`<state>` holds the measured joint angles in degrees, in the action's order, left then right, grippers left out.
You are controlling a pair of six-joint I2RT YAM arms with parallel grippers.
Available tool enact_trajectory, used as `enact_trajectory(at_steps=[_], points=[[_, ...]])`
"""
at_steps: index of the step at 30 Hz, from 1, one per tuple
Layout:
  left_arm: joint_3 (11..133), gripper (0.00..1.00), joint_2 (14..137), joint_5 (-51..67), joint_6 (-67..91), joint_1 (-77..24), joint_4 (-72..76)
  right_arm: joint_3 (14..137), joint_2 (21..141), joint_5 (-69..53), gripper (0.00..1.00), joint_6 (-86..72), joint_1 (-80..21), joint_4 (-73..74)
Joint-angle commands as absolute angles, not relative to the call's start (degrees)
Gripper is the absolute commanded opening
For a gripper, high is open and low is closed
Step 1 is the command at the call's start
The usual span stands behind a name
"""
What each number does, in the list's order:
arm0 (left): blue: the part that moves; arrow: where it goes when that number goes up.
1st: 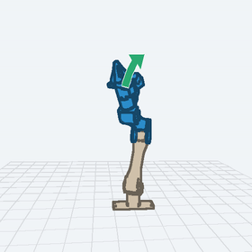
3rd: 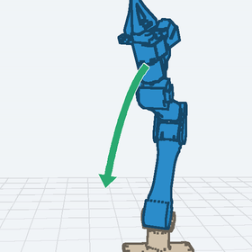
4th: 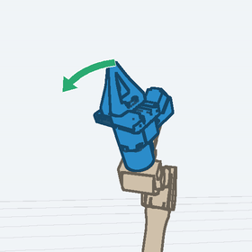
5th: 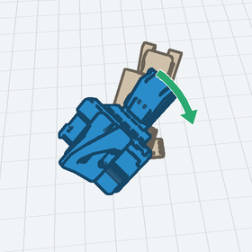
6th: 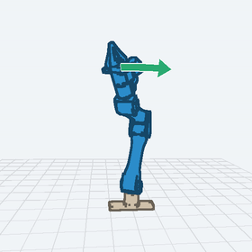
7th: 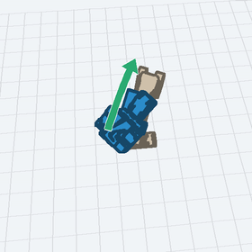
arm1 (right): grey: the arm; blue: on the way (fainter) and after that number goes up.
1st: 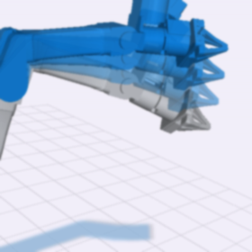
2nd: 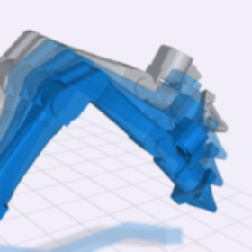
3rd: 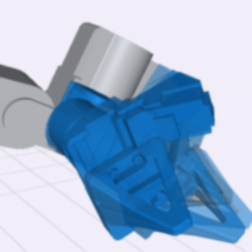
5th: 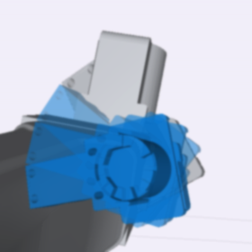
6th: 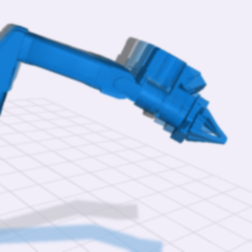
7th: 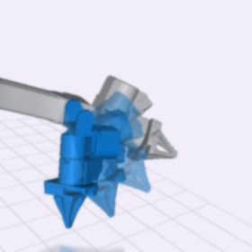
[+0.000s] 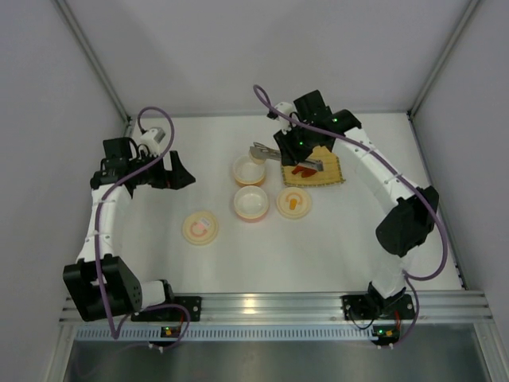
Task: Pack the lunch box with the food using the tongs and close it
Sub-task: Place the fake food in the packing box.
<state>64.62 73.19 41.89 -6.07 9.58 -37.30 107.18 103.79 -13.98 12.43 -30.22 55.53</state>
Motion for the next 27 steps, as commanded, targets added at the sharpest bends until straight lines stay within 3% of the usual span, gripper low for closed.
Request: enact_trajectory(at_steps=[1, 27], points=[[67.06, 0.98, 75.06, 46.67, -5.89, 11.16, -38.23, 111.53, 104.68, -15.47, 0.3, 12.57, -32.78, 56.6], [65.39, 0.98, 75.59, 46.49, -6.68, 11.69, -36.74, 113.82, 115.39, -13.1, 0.32, 12.57, -34.63, 51.77]])
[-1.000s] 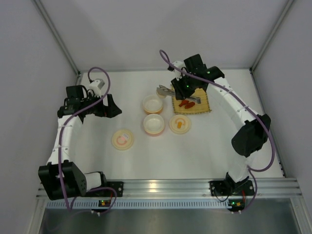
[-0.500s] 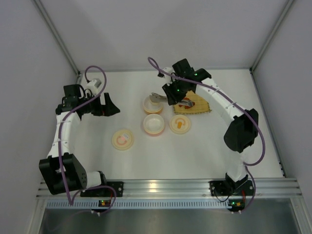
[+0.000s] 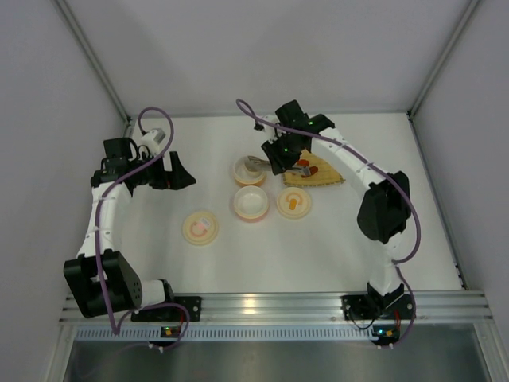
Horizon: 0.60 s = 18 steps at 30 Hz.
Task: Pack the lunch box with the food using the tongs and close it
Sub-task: Place the fake food in the packing box.
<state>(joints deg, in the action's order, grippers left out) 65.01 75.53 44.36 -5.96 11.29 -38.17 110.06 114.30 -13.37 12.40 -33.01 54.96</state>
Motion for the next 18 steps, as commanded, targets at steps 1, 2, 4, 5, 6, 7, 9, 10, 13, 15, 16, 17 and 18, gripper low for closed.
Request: enact_trajectory(at_steps=[1, 2, 4, 5, 6, 7, 9, 10, 13, 15, 16, 17, 18], points=[[65.22, 0.98, 75.59, 46.41, -6.68, 11.69, -36.74, 113.82, 115.57, -12.92, 0.32, 12.66, -34.63, 51.33], [65.13, 0.99, 75.59, 46.41, -6.85, 11.69, -36.65, 113.73, 115.75, -12.48, 0.32, 12.74, -34.72, 51.15], [64.78, 0.98, 75.59, 46.32, -6.86, 11.78, -36.56, 113.82, 116.19, -12.22, 0.33, 12.83, -34.72, 50.63], [64.69, 0.98, 75.59, 46.32, -6.94, 11.86, -36.39, 113.73, 116.37, -11.96, 0.33, 12.83, -34.72, 50.19], [64.69, 0.99, 75.67, 46.32, -7.03, 11.87, -36.39, 113.9, 116.72, -11.78, 0.34, 12.83, -34.8, 50.01], [64.43, 0.98, 75.85, 46.32, -7.03, 11.95, -36.21, 114.17, 116.98, -11.69, 0.35, 12.83, -34.98, 49.92], [64.42, 0.98, 76.11, 46.32, -6.94, 12.04, -36.12, 114.34, 117.59, -11.16, 0.37, 12.83, -35.07, 49.48], [64.51, 0.98, 76.29, 46.49, -6.94, 12.04, -36.12, 114.52, 117.86, -10.99, 0.4, 12.83, -35.16, 49.4], [64.42, 0.98, 76.29, 46.41, -7.03, 12.13, -35.95, 114.87, 118.56, -10.72, 0.48, 12.83, -35.25, 49.48], [64.51, 0.99, 76.38, 46.32, -7.03, 12.13, -35.86, 114.87, 118.74, -10.63, 0.51, 12.83, -35.33, 49.66], [64.42, 0.98, 76.38, 46.32, -7.03, 12.13, -35.77, 114.87, 118.65, -10.63, 0.53, 12.83, -35.42, 49.66], [64.34, 0.98, 76.38, 46.49, -7.12, 12.13, -35.77, 114.87, 118.57, -10.46, 0.53, 12.83, -35.33, 49.75], [64.34, 0.98, 76.38, 46.49, -6.95, 12.13, -35.77, 114.87, 118.39, -10.37, 0.54, 12.83, -35.33, 49.75]])
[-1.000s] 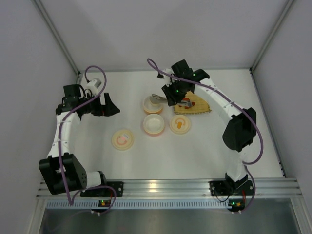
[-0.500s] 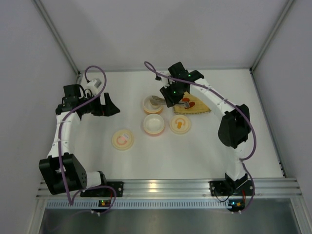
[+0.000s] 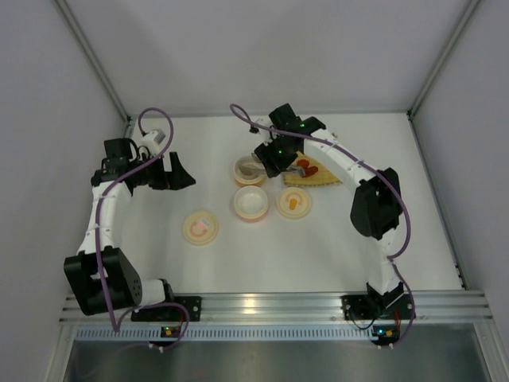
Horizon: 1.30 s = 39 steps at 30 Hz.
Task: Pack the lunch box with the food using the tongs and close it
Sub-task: Place the fake food in the packing box, then pick up the fake food from the plate.
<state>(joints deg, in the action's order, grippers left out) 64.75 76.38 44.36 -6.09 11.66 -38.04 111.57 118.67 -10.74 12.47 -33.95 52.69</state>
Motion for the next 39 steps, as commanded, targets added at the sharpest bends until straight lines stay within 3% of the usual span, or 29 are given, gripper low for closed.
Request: enact_trajectory(at_steps=[1, 11, 18, 26, 39], points=[[64.42, 0.98, 76.46, 46.49, -7.03, 12.13, -35.77, 114.87, 118.3, -10.46, 0.56, 12.83, -35.42, 49.92], [64.07, 0.98, 75.06, 46.41, -7.73, 12.13, -36.21, 115.67, 112.25, -11.34, 0.57, 12.22, -35.16, 51.42], [63.98, 0.98, 73.13, 45.09, -10.54, 12.04, -38.58, 107.51, 103.11, -12.3, 0.56, 12.83, -32.52, 51.33], [64.51, 0.98, 72.86, 45.44, -10.9, 12.13, -39.02, 96.26, 95.46, -15.03, 0.53, 13.62, -19.52, 53.08], [64.51, 0.98, 74.01, 45.44, -9.75, 12.13, -38.14, 88.59, 96.06, -12.48, 0.51, 6.43, -14.85, 52.03]])
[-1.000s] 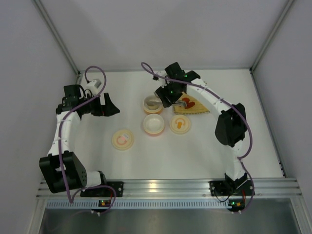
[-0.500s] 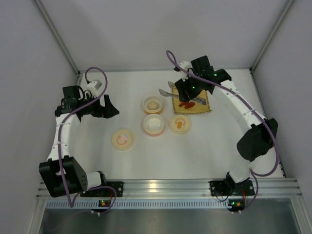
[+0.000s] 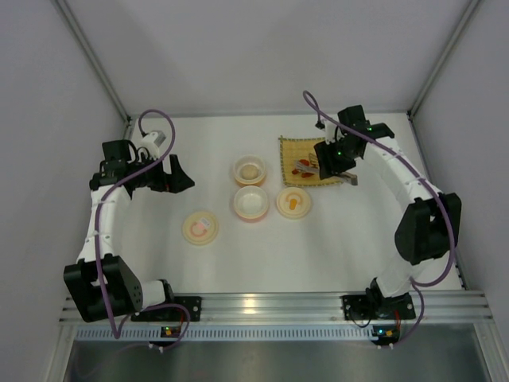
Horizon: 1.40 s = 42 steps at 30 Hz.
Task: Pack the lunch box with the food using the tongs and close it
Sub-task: Pick up the fake food from the plate.
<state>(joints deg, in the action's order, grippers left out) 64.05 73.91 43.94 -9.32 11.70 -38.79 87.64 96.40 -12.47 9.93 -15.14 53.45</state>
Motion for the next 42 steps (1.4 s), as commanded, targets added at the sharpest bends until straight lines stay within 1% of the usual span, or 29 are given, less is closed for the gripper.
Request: enact_trajectory(at_steps=[1, 7, 8, 12, 19, 28, 36, 42], points=[[64.42, 0.98, 73.92, 45.35, -9.76, 12.13, -38.23, 88.77, 96.33, -12.31, 0.52, 5.89, -14.94, 51.86], [63.9, 0.99, 73.48, 44.56, -10.2, 12.13, -38.15, 90.35, 98.35, -10.29, 0.53, 0.62, -14.94, 49.49], [63.72, 0.99, 73.56, 44.47, -10.28, 12.22, -38.14, 90.87, 99.05, -8.98, 0.52, -2.52, -14.94, 48.61], [63.81, 0.98, 73.83, 44.56, -10.02, 12.13, -37.88, 91.67, 100.19, -6.08, 0.5, -6.49, -15.47, 48.34], [63.46, 0.98, 74.35, 44.56, -9.58, 12.13, -37.09, 90.79, 99.58, -2.37, 0.5, -12.47, -17.05, 44.3], [63.54, 0.98, 74.62, 44.21, -9.84, 12.13, -37.18, 92.37, 100.98, -0.36, 0.52, -15.9, -20.03, 44.12], [63.28, 0.98, 74.44, 44.21, -9.93, 12.13, -37.18, 92.28, 102.57, 8.7, 0.54, -17.49, -23.9, 44.21], [62.93, 0.98, 74.44, 44.3, -10.11, 12.13, -37.0, 92.46, 104.41, 8.0, 0.55, -18.02, -24.08, 44.21]])
